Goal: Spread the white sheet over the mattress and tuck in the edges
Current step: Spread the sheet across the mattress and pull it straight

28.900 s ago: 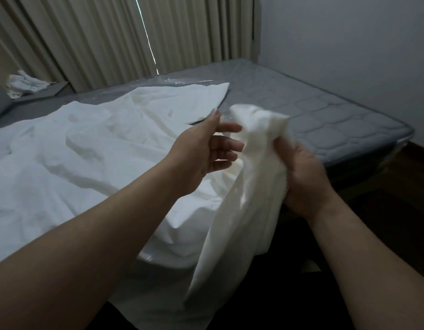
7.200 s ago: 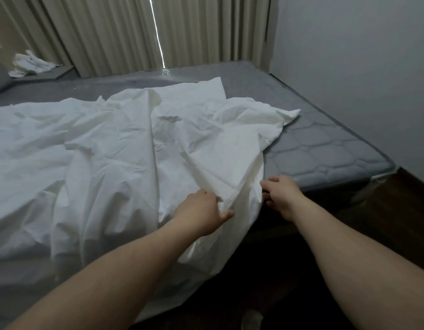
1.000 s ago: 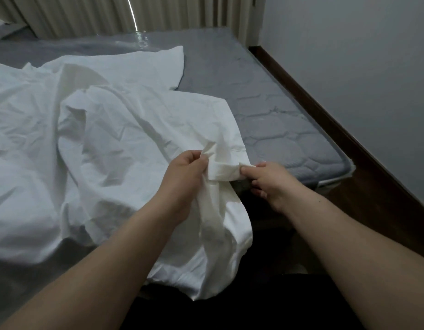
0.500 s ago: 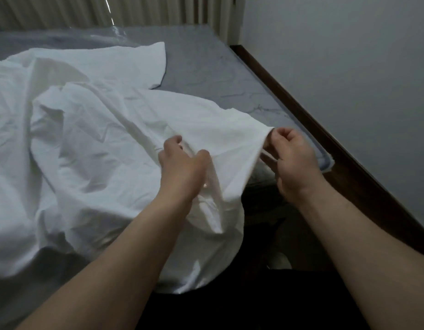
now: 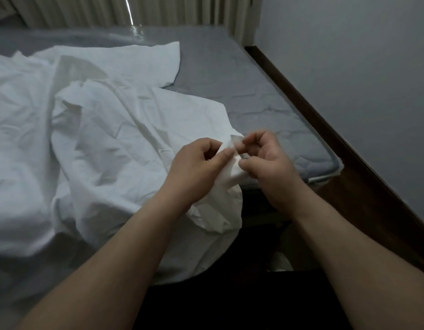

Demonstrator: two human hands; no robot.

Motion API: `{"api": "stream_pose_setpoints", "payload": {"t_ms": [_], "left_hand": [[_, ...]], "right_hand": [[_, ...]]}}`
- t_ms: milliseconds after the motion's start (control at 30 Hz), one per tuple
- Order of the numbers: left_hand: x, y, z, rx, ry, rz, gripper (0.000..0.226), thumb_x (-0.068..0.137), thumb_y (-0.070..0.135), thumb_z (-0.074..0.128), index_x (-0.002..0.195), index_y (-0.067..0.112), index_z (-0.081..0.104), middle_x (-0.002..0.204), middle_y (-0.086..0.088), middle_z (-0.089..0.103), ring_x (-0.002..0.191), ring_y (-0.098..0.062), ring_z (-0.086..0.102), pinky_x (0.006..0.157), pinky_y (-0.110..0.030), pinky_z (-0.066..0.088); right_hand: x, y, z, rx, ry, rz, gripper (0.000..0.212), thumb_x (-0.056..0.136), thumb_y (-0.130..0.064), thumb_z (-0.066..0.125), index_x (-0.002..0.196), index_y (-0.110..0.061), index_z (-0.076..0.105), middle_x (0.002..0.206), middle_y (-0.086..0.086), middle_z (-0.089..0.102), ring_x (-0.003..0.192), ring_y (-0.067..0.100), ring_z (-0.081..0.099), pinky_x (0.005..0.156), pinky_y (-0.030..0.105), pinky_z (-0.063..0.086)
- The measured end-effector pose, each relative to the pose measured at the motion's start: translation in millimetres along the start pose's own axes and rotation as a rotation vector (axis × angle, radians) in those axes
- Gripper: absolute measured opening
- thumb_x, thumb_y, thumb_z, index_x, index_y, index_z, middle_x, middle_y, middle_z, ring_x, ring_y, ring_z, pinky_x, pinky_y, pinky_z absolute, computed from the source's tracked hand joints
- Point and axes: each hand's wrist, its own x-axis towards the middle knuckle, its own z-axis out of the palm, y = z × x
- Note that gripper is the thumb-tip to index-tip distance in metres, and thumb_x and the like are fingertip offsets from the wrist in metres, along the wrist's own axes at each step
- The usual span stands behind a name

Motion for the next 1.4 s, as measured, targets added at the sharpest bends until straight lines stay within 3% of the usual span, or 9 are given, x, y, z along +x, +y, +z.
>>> {"api": "stream_pose_setpoints", "payload": {"t_ms": [200,400,500,600,733,967,1133,1300,1400], "left_hand": [[-0.7,-1.9,-2.6,-0.126,0.147,0.004,0.009,0.093,0.032,0.075,0.090,0.024,0.072,0.083,0.002,0.075,0.081,-0.019,0.071,0.079,-0.047,0.060],[3.0,-2.0,-5.3,-0.103,0.348,0.117,0.011,0.098,0.032,0.069,0.096,0.021,0.068,0.081,0.011,0.068,0.074,-0.003,0.062,0.072,-0.030,0.054],[3.0,-1.7,-8.0,-0.120,0.455,0.164,0.012,0.102,0.032,0.063,0.100,0.020,0.063,0.084,0.013,0.064,0.075,0.001,0.059,0.070,-0.023,0.051],[4.8,-2.2,-7.7,-0.149,0.538,0.169,0.014,0.104,0.032,0.059,0.101,0.018,0.060,0.086,0.013,0.062,0.077,0.001,0.058,0.074,-0.027,0.052],[12.1,-2.3,-4.6,-0.209,0.579,0.135,0.012,0.102,0.037,0.059,0.095,0.028,0.056,0.086,0.014,0.063,0.077,-0.003,0.059,0.077,-0.033,0.053],[12.1,2.5,26.6,-0.199,0.428,0.163,0.008,0.104,0.026,0.059,0.100,0.020,0.056,0.086,0.013,0.061,0.076,0.005,0.058,0.072,-0.017,0.047],[14.1,0.7,58.7,-0.047,0.050,0.069,0.008,0.102,0.031,0.060,0.099,0.024,0.059,0.108,0.012,0.073,0.095,-0.001,0.068,0.087,-0.037,0.057],[11.8,-4.8,73.5,0.165,-0.015,-0.025,0.007,0.097,0.035,0.062,0.094,0.030,0.066,0.098,0.016,0.069,0.097,-0.007,0.064,0.093,-0.038,0.053],[14.1,-7.4,71.6,0.273,-0.047,-0.013,0.007,0.097,0.036,0.060,0.098,0.032,0.065,0.106,0.020,0.065,0.103,-0.010,0.063,0.090,-0.035,0.050]], "right_hand": [[6.0,1.9,3.4,-0.174,-0.061,-0.055,0.041,0.076,-0.006,0.060,0.112,-0.022,0.050,0.125,0.019,0.058,0.106,0.026,0.065,0.089,0.041,0.057],[17.0,13.7,-4.1,-0.537,-0.155,-0.027,0.027,0.071,-0.022,0.062,0.095,-0.032,0.053,0.089,-0.004,0.060,0.080,0.017,0.057,0.072,0.043,0.048],[17.8,20.7,-11.1,-0.807,-0.279,0.093,0.013,0.090,-0.029,0.066,0.085,-0.024,0.055,0.080,-0.009,0.058,0.072,0.008,0.053,0.067,0.035,0.043],[17.5,18.2,-13.8,-0.787,-0.292,0.131,0.023,0.103,-0.030,0.057,0.092,-0.010,0.060,0.081,-0.008,0.059,0.071,0.002,0.051,0.069,0.027,0.042],[13.1,3.0,-19.9,-0.669,-0.208,0.212,0.028,0.106,-0.036,0.053,0.099,-0.011,0.065,0.087,0.003,0.067,0.074,0.018,0.062,0.073,0.038,0.051],[-12.5,-27.6,-60.8,-0.937,-0.026,0.251,0.027,0.106,-0.042,0.050,0.087,-0.024,0.057,0.081,0.001,0.063,0.071,0.018,0.060,0.062,0.034,0.045],[-33.4,-26.8,-131.6,-1.026,0.297,0.412,0.030,0.105,-0.037,0.049,0.086,-0.017,0.060,0.086,0.007,0.062,0.077,0.024,0.059,0.061,0.033,0.040],[-41.3,16.9,-198.2,-1.285,0.314,0.883,0.045,0.089,-0.050,0.053,0.098,-0.009,0.072,0.113,0.020,0.070,0.101,0.038,0.066,0.087,0.041,0.053],[-33.3,30.5,-182.8,-1.264,0.321,0.810,0.058,0.085,-0.064,0.052,0.120,-0.020,0.068,0.129,0.015,0.065,0.117,0.039,0.061,0.093,0.043,0.049]]}}
